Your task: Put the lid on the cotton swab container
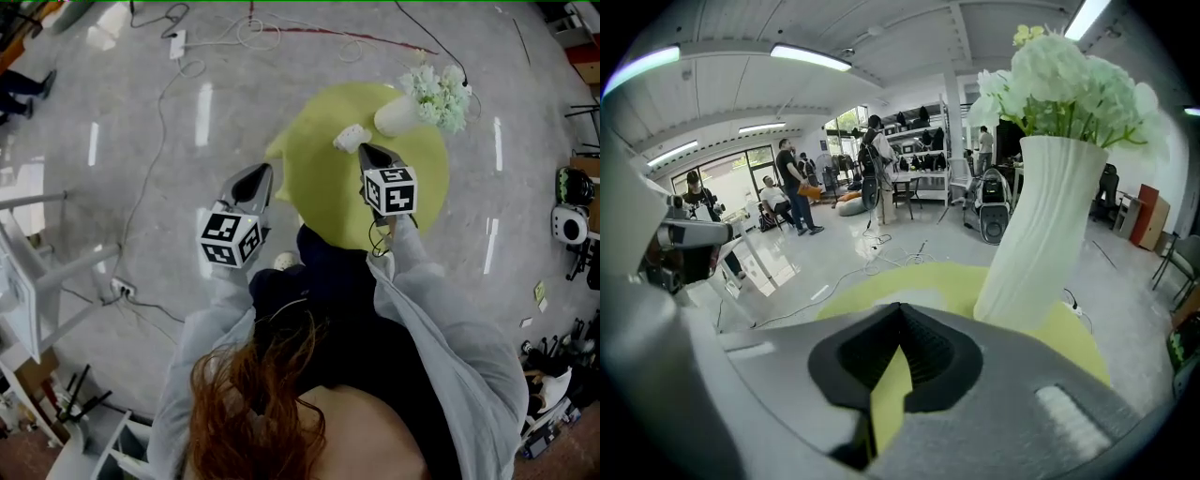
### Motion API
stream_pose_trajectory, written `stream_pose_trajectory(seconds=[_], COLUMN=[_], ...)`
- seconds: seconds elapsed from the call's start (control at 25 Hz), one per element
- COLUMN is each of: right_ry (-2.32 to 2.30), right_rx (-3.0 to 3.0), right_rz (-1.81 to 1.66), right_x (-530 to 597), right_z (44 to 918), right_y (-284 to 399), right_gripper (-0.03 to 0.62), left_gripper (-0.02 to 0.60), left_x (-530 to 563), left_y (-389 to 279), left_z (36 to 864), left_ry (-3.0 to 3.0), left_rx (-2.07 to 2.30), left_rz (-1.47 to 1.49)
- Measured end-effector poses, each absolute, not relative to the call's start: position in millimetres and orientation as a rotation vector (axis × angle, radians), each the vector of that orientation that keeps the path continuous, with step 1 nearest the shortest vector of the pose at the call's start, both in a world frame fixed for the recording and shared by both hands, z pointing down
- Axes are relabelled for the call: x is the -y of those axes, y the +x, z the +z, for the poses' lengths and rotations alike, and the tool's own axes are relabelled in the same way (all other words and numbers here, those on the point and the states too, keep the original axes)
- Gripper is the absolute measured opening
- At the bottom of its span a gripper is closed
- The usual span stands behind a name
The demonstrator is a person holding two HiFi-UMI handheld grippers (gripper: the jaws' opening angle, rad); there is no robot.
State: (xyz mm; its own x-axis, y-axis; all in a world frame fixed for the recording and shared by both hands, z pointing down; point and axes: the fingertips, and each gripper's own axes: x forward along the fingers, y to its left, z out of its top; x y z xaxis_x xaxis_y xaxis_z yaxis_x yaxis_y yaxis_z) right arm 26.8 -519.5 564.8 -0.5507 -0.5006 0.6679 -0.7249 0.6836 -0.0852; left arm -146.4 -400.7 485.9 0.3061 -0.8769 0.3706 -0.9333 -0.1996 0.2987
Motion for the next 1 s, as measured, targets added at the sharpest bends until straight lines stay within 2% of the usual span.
stream_pose_trajectory(seconds=[1.0], right_ry=[0.687], right_rx=[2.146], right_rz=[0.303], right_x=[550], right_z=[579], right_y=[-5], right_gripper=[0.002], left_gripper=[0.017], left_x=[378], left_y=[-172], left_z=[496], left_ry=[1.970], left_rx=[1.711], left_rz=[0.097])
